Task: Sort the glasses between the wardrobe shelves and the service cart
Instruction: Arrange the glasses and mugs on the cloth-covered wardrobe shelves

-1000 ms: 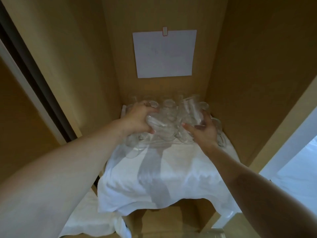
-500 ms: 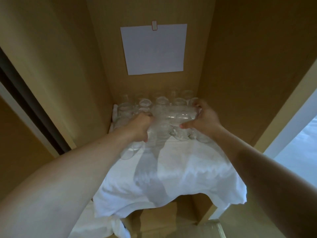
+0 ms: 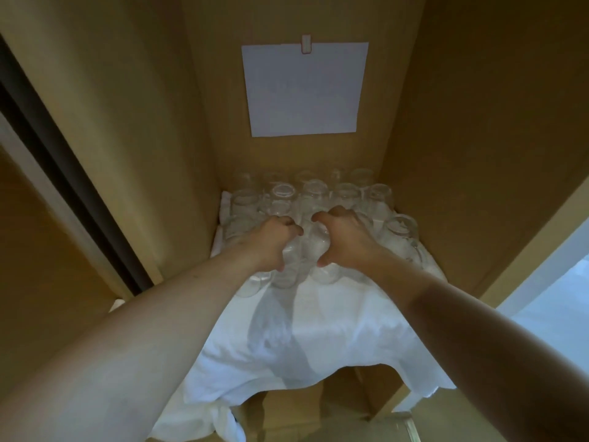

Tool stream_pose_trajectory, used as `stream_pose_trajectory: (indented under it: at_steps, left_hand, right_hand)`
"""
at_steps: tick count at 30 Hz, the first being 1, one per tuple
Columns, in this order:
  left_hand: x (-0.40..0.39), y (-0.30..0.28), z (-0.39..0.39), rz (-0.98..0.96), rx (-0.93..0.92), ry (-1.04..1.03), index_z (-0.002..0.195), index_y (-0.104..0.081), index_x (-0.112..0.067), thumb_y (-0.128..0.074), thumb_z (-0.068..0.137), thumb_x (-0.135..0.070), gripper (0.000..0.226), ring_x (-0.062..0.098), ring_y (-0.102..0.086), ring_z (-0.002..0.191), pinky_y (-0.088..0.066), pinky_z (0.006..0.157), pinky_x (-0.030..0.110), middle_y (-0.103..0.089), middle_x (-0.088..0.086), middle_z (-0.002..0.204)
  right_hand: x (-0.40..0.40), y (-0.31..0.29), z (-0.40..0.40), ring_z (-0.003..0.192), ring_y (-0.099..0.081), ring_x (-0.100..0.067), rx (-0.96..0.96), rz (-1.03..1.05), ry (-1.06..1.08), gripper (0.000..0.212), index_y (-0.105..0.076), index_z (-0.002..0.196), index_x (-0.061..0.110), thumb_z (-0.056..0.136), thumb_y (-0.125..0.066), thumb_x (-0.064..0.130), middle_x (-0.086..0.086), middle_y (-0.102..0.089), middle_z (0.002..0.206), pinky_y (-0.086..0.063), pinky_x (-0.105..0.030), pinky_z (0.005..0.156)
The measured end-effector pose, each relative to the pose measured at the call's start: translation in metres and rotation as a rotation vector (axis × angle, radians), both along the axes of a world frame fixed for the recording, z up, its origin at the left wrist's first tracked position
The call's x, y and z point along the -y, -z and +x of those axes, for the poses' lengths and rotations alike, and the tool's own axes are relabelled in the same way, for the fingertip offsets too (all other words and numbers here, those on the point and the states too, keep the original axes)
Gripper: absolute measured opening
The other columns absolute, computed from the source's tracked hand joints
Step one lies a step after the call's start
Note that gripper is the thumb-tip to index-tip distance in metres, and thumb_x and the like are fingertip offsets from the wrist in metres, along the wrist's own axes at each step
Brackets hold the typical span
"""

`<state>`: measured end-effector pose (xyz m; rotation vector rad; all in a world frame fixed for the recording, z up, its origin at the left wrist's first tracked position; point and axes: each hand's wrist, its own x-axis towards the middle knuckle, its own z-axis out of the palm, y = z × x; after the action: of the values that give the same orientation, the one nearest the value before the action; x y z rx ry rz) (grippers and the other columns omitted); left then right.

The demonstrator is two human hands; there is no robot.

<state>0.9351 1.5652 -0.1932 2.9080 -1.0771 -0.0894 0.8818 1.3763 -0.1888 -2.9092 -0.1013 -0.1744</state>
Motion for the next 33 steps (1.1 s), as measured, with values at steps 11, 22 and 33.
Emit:
stream_pose_trajectory:
  at_steps: [11, 22, 33]
  left_hand:
    - [-0.006, 0.009, -0.003, -0.116, 0.017, -0.024, 0.147, -0.048, -0.026, -0.094, 0.064, -0.019, 0.095, 0.017, -0.047, 0.134, -0.043, 0.105, 0.027, -0.048, -0.005, 0.149]
    - [-0.012, -0.017, -0.013, -0.259, -0.009, -0.183, 0.153, -0.038, -0.027, -0.094, 0.063, -0.038, 0.107, 0.020, -0.039, 0.142, -0.025, 0.116, 0.036, -0.042, -0.003, 0.155]
    - [-0.054, -0.037, -0.051, -0.504, 0.104, -0.280, 0.144, -0.054, -0.019, -0.077, 0.073, -0.039, 0.077, 0.027, -0.050, 0.134, -0.043, 0.110, 0.035, -0.056, 0.006, 0.145]
  right_hand:
    - [-0.015, 0.026, -0.006, 0.124, -0.045, -0.034, -0.006, 0.025, -0.019, 0.098, -0.043, 0.148, 0.028, 0.063, -0.092, 0.036, -0.009, -0.042, 0.140, -0.046, -0.041, 0.099]
    - [-0.010, 0.001, -0.015, 0.127, -0.047, -0.037, -0.034, 0.125, -0.020, 0.105, -0.030, 0.156, 0.028, 0.070, -0.088, 0.044, -0.012, -0.044, 0.144, -0.046, -0.044, 0.104]
    - [-0.035, -0.016, -0.015, 0.139, -0.035, -0.035, 0.059, 0.024, -0.158, 0.093, -0.034, 0.153, 0.032, 0.076, -0.078, 0.058, -0.006, -0.041, 0.151, -0.036, -0.048, 0.112]
